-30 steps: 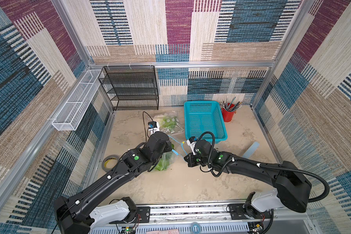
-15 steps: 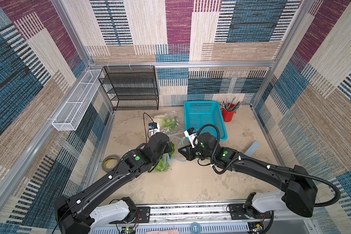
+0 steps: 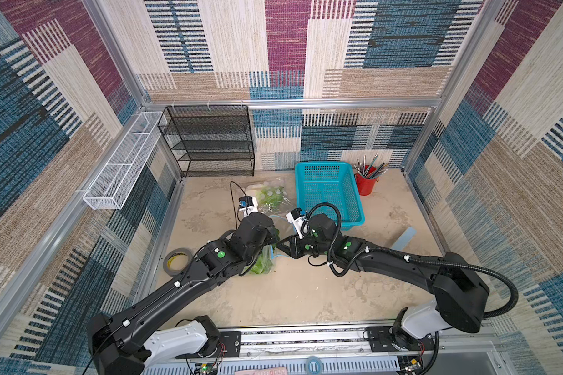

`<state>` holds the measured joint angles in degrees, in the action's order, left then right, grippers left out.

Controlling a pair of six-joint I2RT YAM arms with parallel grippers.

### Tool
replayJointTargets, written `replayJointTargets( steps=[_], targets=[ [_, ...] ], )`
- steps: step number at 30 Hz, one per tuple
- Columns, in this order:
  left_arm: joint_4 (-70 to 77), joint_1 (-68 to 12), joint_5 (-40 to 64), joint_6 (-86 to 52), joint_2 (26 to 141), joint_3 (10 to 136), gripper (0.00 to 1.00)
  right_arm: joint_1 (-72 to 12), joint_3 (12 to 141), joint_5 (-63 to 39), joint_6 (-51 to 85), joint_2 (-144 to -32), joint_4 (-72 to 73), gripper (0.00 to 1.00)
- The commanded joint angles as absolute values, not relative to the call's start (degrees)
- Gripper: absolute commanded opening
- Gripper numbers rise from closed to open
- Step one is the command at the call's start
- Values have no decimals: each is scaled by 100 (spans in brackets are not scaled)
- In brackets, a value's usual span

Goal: Open the zip-top bag and take out the chinese cabbages
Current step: Adjust the zipper food storage bag at the center of the board.

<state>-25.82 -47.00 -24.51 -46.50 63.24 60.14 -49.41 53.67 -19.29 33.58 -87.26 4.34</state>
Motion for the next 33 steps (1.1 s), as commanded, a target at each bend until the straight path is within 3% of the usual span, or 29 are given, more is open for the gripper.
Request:
replayJointTargets(
  steps=[1,14,26,30,33],
  targets=[
    [-2223,-4717,-2375,-4766,6307,6034,0,-4938,5275,-1960,3463,-8876,647,24],
    [-2130,-4734,-2178,-4493,6604,6311,0,-4938,4928,-1749,3200,-9265,64,26],
    [-3392,-4722,-1967,-3256,6101,6796,36,-4850,5026,-1364,2990,-8742,71,36],
    [-4157,-4616,-2240,-2759,5968,6934,41,-4719,5027,-1345,2890,-8533,111,43],
    [-4880,-4013,-1964,-2593,6112,7078,43,-4594,5029,-1533,2884,-8407,268,49]
  ],
)
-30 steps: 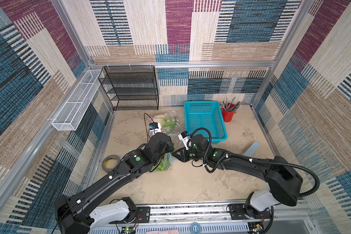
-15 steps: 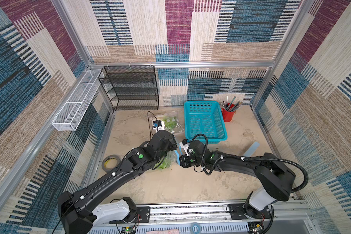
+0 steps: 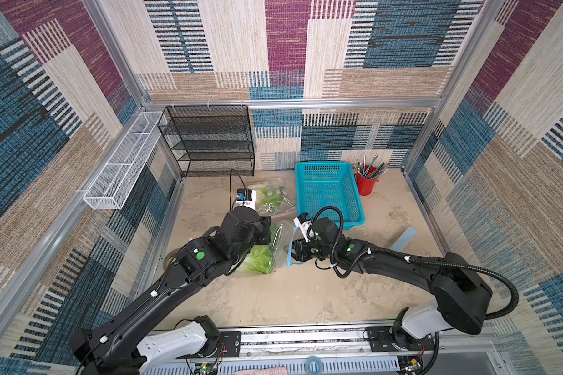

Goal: Open the zip-top bag and take out the chinese cabbages
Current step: Adjust the zipper food storage bag at the center of the board.

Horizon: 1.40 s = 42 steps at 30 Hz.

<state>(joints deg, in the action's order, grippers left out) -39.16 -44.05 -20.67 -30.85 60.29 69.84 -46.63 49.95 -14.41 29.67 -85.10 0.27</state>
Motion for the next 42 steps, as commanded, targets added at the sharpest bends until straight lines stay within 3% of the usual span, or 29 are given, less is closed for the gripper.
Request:
replayJointTargets(
  steps=[1,4,8,14,23,32,37,40,42],
  targets=[
    [-5011,-3695,-1641,-2575,6161,7079,43,-4559,5015,-1624,2887,-8365,340,51],
    [-5165,-2726,-728,-2460,6298,6910,45,-4492,4992,-1882,2903,-8232,525,60],
    [-4934,-1731,210,-2368,6524,6506,57,-4457,4977,-1982,2914,-8077,406,72],
    [-4150,-668,1434,-2575,7147,5850,59,-4439,4676,-1923,3000,-7524,161,79],
    [-3476,-202,1863,-2323,8112,5624,66,-4445,4055,-1889,3346,-6589,351,92],
    [-2942,-84,1911,-2224,8594,5149,66,-4438,4340,-2200,3324,-7013,493,100],
    [-2390,-72,2299,-2413,8647,4923,67,-4438,4466,-2357,3311,-7254,607,99],
    [-2101,-71,2546,-2541,8716,4796,60,-4441,4582,-2331,3258,-7375,591,99],
    [-1967,-71,2658,-2611,8744,4720,50,-4439,4658,-2241,3254,-7462,516,99]
  ],
)
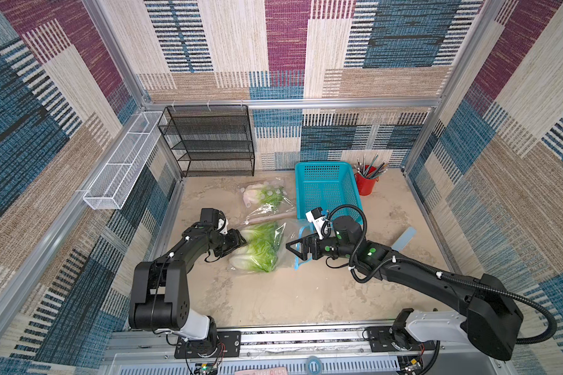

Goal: Open the zip-top bag and take out the chinese cabbages
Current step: Adjust the zipper food storage bag at the center of the board.

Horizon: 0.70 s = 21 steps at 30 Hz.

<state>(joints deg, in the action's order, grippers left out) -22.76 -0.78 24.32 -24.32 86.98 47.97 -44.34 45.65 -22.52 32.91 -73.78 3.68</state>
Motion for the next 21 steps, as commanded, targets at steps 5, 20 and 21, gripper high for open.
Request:
replayJointTargets(
  steps=[5,20,21],
  targets=[
    [-1647,-74,2897,-2844,8703,4522,13,-4438,4794,-2100,3262,-7643,357,82],
    [-2180,-66,2841,-3124,7386,4792,0,-4437,4610,-1647,3282,-7523,19,24],
    [-2279,-62,2840,-3129,7293,4868,0,-4436,4581,-1628,3287,-7532,1,24]
  ],
)
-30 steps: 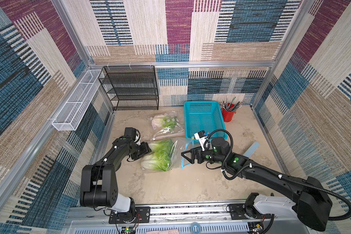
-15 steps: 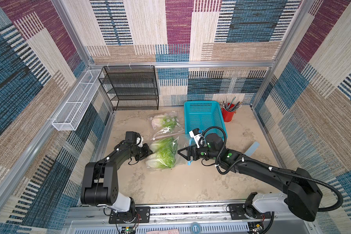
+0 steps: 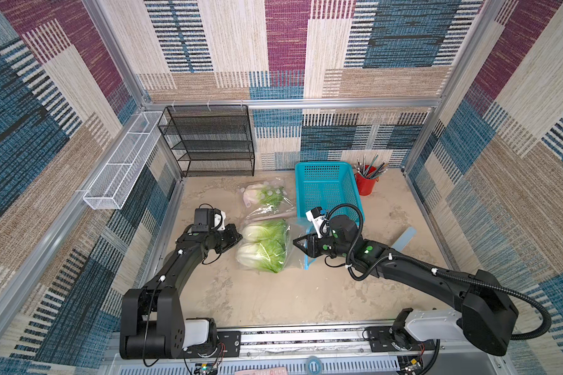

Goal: Open the zip-top bag and take out the chinese cabbages
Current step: Adjust the zipper food storage bag at the center of the board.

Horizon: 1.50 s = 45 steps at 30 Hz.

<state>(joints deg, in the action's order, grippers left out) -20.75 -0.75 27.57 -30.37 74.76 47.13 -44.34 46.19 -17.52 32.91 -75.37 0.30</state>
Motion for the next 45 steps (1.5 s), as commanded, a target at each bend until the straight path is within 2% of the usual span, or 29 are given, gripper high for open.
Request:
replayJointTargets(
  steps=[1,13,24,38,45],
  targets=[
    [-2336,-62,2847,-3133,7210,4924,0,-4430,4563,-1619,3285,-7549,1,23],
    [-3394,-62,3115,-3305,6414,5668,0,-4384,4365,-1451,3323,-7924,30,0],
    [-4009,-62,3116,-3401,5825,6156,0,-4332,4210,-1501,3293,-8474,274,0],
    [-4329,-62,3131,-3489,5665,6380,0,-4313,4295,-1854,3128,-8574,217,0],
    [-4279,-69,3457,-3673,5581,6624,0,-4314,4338,-1926,3065,-8664,138,0]
  ],
)
